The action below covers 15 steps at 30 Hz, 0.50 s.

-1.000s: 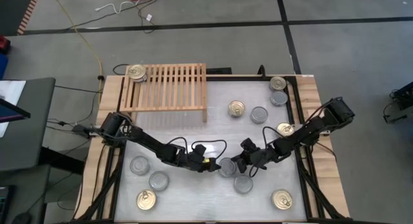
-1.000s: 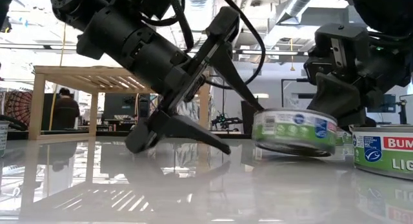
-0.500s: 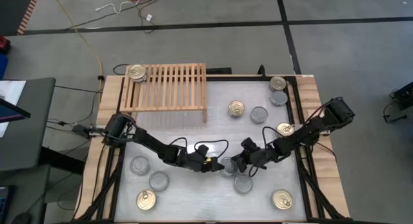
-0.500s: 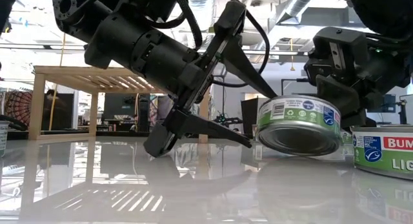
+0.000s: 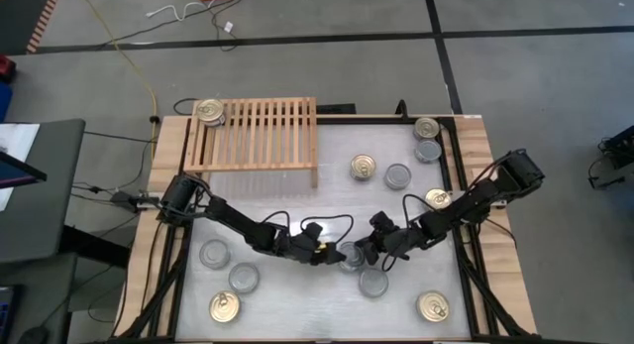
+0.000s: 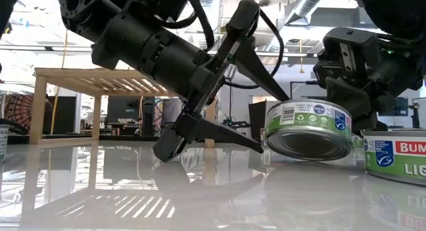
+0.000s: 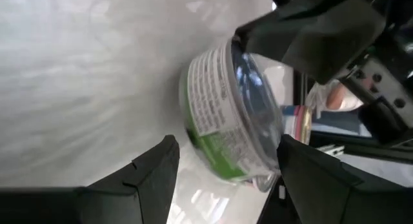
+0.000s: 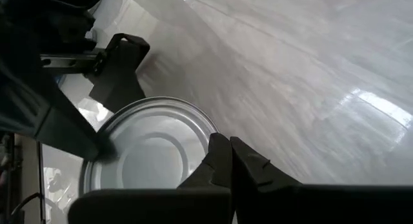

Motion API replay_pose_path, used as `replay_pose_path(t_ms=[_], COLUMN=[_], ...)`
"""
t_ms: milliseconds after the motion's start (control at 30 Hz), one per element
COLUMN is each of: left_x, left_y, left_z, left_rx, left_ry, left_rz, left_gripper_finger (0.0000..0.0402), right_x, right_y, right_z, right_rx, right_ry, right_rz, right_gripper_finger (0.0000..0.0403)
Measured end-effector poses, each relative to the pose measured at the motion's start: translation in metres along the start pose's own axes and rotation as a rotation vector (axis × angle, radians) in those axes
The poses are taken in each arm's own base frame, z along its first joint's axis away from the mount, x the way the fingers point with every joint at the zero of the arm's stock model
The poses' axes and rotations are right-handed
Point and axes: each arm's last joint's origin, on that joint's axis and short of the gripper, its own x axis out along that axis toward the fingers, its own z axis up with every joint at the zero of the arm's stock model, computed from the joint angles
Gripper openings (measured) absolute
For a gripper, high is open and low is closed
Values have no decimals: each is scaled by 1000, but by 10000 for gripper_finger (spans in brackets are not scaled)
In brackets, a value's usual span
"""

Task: Stack canned seafood by type on shelf
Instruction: Put the green tuna can on the shelf

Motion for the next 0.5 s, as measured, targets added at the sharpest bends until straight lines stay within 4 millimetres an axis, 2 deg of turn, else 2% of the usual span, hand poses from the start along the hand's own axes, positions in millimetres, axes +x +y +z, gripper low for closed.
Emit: replay_pose_path(t_ms=[500], left_x=[1], left_y=[-1], left_z=[3], left_rx=[-13], left_ry=[-47], left_rz=[-1], left_gripper_finger=[251], right_x=[0], right_y=[0], right_z=[0], right_rx=[0], right_ry=[0], right_rz=[1], right_gripper_finger=[18])
